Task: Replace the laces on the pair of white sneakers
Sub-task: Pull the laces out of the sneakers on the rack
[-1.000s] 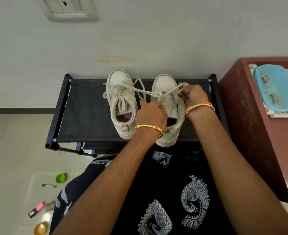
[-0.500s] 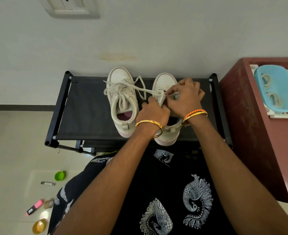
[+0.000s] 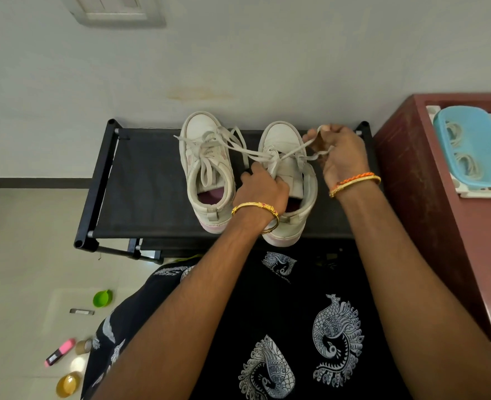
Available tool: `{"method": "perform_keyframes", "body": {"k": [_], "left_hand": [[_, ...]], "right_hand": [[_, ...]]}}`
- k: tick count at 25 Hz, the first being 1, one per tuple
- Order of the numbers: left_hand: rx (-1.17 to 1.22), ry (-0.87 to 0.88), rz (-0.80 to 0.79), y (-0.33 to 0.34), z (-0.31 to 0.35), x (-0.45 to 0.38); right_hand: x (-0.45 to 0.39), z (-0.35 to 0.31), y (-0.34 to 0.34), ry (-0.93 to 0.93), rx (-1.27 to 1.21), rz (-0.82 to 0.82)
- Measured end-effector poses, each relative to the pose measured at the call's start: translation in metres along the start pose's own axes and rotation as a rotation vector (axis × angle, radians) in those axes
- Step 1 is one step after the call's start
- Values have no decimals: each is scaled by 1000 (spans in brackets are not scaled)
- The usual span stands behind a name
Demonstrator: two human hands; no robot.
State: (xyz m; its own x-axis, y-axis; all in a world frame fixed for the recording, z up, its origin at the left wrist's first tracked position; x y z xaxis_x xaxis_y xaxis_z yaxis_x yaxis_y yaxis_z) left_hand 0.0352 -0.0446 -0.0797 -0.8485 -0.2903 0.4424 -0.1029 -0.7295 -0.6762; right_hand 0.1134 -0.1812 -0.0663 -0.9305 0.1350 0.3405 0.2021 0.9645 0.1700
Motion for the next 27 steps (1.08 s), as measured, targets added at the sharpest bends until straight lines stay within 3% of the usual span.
{"method": "perform_keyframes", "body": {"k": [3, 5, 8, 11, 14, 21, 24, 25, 27], "left_hand": [[-9, -5, -1, 0, 1, -1], [-18, -1, -2, 1, 2, -1], [-69, 13, 17, -2, 2, -1], [-145, 52, 66, -6, 3, -3], [-154, 50, 98, -6, 6, -2], [-161, 20, 79, -4, 6, -1], [-166, 17, 72, -3, 7, -1], [-167, 19, 71, -4, 8, -2], [-166, 25, 64, -4, 8, -3]], "right_hand": [[9, -9, 15, -329, 717, -121], [16, -4, 26, -449, 1120, -188], [21, -1, 36, -502, 1341, -250], [19, 2, 33, -484, 1340, -236], [15, 2, 27, -422, 1169, -189], [-2, 7, 6, -81, 271, -90], [0, 13, 9, 66, -23, -131], [3, 8, 10, 13, 69, -140], [10, -9, 16, -276, 615, -180]]}}
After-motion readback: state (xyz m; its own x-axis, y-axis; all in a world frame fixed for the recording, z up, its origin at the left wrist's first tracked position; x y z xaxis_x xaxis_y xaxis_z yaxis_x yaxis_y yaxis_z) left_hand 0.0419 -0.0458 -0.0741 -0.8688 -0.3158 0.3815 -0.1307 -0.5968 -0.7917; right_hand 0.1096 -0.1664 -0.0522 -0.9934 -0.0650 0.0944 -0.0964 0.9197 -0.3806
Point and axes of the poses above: each hand's wrist, its own x-axis away from the middle knuckle, its own y-axis out of the palm, z = x × y, the point moved 8 cm from there along -x, towards the middle knuckle, and after that the axes turned 1 degree about -y, right-handed, at the moved point
